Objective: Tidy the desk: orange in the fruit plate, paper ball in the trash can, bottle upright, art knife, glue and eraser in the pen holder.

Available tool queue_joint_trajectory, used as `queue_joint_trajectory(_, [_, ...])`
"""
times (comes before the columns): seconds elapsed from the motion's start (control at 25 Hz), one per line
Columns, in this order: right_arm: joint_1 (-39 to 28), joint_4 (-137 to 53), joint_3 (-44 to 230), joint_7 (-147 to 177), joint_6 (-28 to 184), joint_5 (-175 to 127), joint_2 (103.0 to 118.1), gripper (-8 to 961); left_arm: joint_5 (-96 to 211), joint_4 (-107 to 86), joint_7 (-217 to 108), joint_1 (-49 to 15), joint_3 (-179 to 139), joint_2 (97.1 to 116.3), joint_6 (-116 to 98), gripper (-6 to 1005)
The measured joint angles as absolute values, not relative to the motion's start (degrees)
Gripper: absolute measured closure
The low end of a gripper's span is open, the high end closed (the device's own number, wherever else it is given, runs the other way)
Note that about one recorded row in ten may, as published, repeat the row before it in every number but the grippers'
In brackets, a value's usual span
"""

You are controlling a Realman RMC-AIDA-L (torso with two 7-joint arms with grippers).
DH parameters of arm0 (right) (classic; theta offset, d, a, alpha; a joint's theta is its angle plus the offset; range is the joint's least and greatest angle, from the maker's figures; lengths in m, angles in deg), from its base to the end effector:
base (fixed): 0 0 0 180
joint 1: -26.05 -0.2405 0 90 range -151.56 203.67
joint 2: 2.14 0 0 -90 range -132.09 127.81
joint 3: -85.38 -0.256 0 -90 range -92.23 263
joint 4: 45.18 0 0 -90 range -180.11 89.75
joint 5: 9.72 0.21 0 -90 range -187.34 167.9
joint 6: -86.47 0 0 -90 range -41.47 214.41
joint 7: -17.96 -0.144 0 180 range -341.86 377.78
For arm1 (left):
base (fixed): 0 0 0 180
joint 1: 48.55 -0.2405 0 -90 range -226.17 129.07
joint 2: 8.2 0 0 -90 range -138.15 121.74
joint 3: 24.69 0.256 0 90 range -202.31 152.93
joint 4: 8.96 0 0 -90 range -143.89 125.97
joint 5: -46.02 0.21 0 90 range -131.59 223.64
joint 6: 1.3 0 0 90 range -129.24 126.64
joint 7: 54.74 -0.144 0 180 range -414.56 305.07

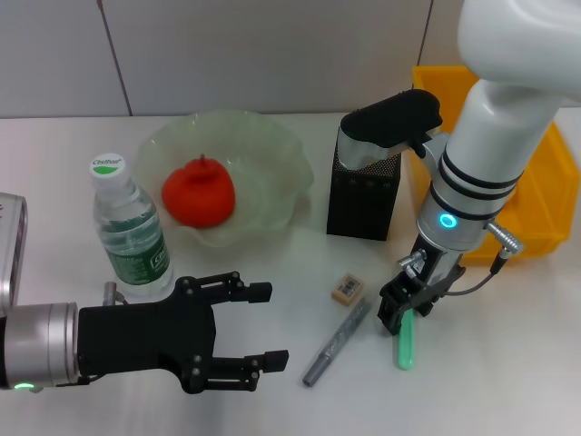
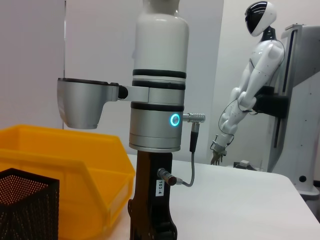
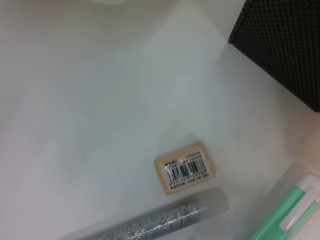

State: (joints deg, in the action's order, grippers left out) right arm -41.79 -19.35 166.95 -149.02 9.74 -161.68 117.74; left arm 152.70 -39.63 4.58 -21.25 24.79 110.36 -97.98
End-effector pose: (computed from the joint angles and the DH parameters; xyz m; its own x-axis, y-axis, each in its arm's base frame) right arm 0.1565 0.3957 -0.0801 0.4039 -0.8441 0.3525 -0.6526 -0.5360 -0.5355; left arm -0.2562 0.2865 -0.0267 0.8267 0.1098 0.5518 0.1794 -0.9810 -0.0736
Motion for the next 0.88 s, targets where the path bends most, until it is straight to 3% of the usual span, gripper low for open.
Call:
queue_joint_trajectory(0.48, [-41.79,-19.34,166.95,-149.03,9.75,-161.68,117.74,519,152.67,-39.63,4.58,-21.04,24.79,110.36,-97.98,188])
queue_joint_trajectory(0.68, [-41.79,-19.34,166.95,-149.03,9.76,-161.68,117.74,646,152.63,-39.63,4.58,-21.04,24.79,110.36,-97.98,188])
queue_joint_trajectory(0.88, [-41.79,-19.27,166.95,-149.03,9.79,-161.68,117.74,639,152.61,-39.63,4.58,-20.96,24.79,110.36,-97.98,188])
